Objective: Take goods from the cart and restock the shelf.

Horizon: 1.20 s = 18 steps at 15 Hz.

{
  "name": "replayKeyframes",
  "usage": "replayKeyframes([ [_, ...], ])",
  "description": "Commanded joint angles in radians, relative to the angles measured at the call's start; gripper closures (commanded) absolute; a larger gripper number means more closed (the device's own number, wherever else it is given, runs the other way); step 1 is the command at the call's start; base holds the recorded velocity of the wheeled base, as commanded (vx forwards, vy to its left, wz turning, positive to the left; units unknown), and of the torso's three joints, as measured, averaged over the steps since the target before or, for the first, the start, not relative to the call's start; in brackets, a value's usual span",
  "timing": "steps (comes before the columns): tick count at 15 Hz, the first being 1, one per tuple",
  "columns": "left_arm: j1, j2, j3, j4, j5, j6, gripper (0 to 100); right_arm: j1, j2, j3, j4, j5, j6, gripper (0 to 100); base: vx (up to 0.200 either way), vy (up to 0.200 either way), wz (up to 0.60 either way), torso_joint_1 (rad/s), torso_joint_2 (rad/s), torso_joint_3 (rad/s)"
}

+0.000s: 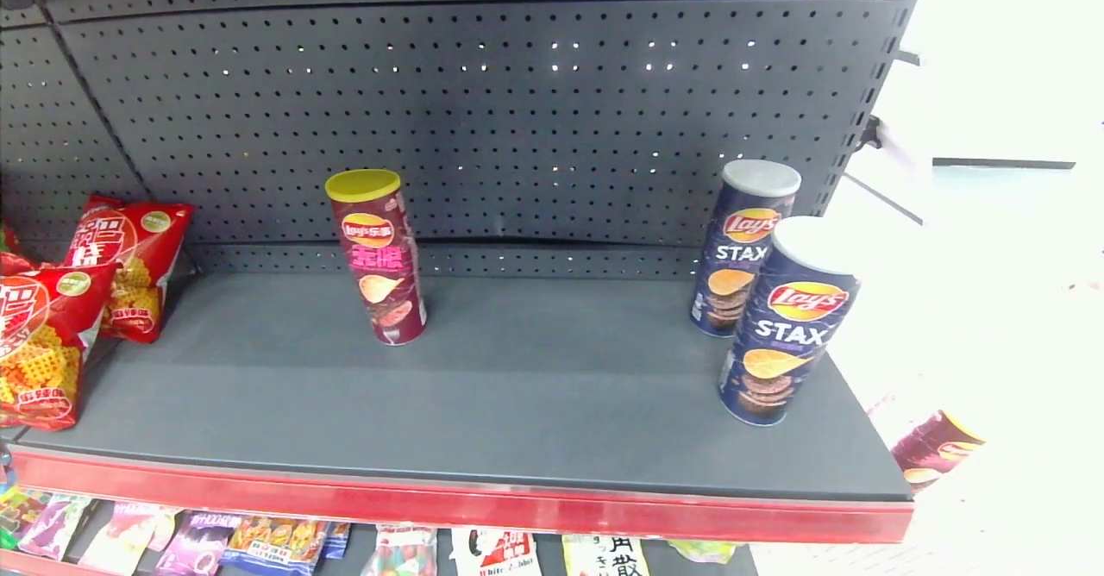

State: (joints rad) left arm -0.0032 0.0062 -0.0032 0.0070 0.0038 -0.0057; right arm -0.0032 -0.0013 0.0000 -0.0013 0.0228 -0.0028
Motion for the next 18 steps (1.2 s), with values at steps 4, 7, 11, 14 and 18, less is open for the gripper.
replayKeyframes([
  [4,0.0,0.0,0.0,0.001,0.001,0.0,0,0.0,0.001,0.0,0.0,0.0,0.0,0,0.0,-0.2,0.0,0.0,0.0,0.005],
  [7,0.0,0.0,0.0,0.001,0.001,0.0,0,0.0,0.001,0.0,0.0,0.0,0.0,0,0.0,-0.2,0.0,0.002,0.0,0.004],
  [11,0.0,0.0,0.0,0.001,0.001,0.0,0,0.0,0.001,0.0,0.0,0.0,0.0,0,0.0,-0.2,0.0,0.001,0.0,-0.001],
  [14,0.0,0.0,0.0,0.001,0.001,0.0,0,0.0,0.001,0.0,0.0,0.0,0.0,0,0.0,-0.2,0.0,0.004,0.0,-0.001],
  [18,0.0,0.0,0.0,-0.001,0.001,0.0,0,0.0,0.001,0.0,0.0,0.0,0.0,0,0.0,-0.2,0.0,0.002,0.0,0.0],
])
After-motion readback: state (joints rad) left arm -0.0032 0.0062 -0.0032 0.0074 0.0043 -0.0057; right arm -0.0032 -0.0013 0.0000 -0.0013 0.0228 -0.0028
